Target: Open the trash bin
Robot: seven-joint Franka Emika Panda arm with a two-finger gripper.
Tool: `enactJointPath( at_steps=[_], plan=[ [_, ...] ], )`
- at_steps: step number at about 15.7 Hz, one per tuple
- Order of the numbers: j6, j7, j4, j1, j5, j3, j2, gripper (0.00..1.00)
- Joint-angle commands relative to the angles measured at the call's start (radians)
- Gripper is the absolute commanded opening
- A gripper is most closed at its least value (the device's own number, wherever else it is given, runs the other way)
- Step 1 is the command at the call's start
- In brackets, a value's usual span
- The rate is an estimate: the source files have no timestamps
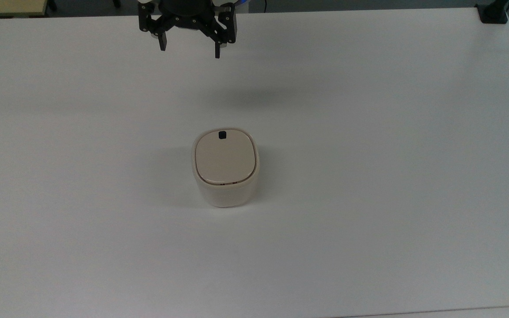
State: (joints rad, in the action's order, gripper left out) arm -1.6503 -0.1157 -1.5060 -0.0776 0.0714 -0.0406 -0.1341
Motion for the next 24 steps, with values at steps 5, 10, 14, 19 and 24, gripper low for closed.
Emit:
enactJointPath(
  at_steps=[5,10,14,19,24],
  plan=[
    [-0.02,0.016,0.004,0.064,0.004,-0.009,0.002,1.0],
    [0.04,0.019,-0.014,0.058,0.004,-0.007,0.004,1.0],
    [0.037,0.025,-0.016,0.056,0.004,-0.005,0.004,1.0],
    [0.037,0.062,-0.014,0.053,0.004,-0.001,0.005,1.0],
    [0.037,0.062,-0.008,0.038,0.007,0.008,0.021,1.0]
  ],
)
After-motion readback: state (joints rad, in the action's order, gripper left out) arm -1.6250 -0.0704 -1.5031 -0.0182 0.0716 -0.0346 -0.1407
